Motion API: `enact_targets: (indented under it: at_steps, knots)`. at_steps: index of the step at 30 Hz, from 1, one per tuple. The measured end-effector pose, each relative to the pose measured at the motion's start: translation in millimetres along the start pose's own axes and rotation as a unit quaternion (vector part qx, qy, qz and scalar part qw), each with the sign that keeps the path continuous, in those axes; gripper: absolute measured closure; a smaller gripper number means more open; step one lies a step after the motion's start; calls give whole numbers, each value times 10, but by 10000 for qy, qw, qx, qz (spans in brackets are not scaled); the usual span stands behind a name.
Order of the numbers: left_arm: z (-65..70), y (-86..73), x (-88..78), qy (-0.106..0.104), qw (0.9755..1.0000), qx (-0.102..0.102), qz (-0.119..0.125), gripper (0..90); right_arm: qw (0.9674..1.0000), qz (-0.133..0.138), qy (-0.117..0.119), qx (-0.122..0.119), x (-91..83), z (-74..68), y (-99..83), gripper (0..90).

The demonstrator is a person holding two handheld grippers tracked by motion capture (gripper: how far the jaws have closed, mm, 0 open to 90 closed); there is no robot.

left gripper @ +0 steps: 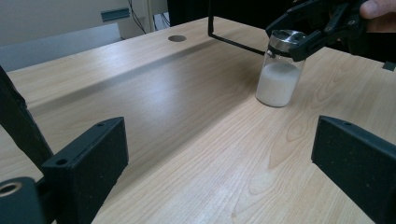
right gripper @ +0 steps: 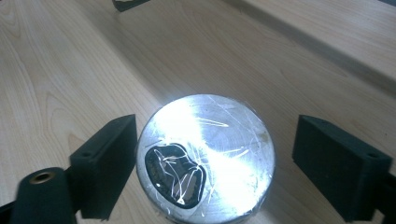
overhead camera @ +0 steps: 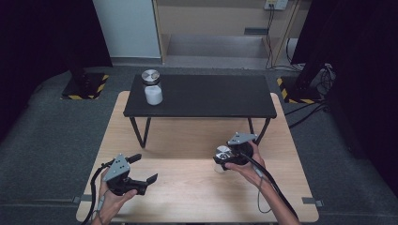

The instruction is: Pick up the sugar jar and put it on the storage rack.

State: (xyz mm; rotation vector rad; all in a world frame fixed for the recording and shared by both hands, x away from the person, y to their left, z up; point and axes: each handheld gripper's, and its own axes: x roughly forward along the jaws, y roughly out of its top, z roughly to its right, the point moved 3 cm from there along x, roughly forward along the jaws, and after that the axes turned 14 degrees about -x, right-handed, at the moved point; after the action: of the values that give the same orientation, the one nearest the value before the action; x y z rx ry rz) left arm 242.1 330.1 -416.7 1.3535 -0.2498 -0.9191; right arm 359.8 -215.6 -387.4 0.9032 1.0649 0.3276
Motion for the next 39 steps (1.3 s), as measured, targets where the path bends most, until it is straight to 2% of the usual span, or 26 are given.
enact_targets:
  at_steps: [5, 8, 16, 27, 29, 39]
  knots:
    - [-2, -1, 1, 0, 10000, -4, -3, 28, 9999, -20, 111, -17, 13, 34, -13, 247]
    - [-3, 1, 3, 2, 10000, -2, -11, 28, 9998, 47, 206, -60, 10, 46, -24, 330]
    - [-3, 0, 1, 10, 10000, 2, -6, 28, 9998, 26, 108, -173, 2, -3, 5, 344]
    - [-11, 1, -1, 8, 10000, -7, -6, 28, 9999, -33, -4, -147, -19, -30, 29, 346]
    - [-15, 0, -2, 6, 10000, -18, 4, 28, 10000, 21, -9, -77, -53, -25, 23, 346]
    - [-14, 2, 0, 3, 10000, -17, -2, 28, 9997, 187, -2, -172, -416, -22, 182, 347]
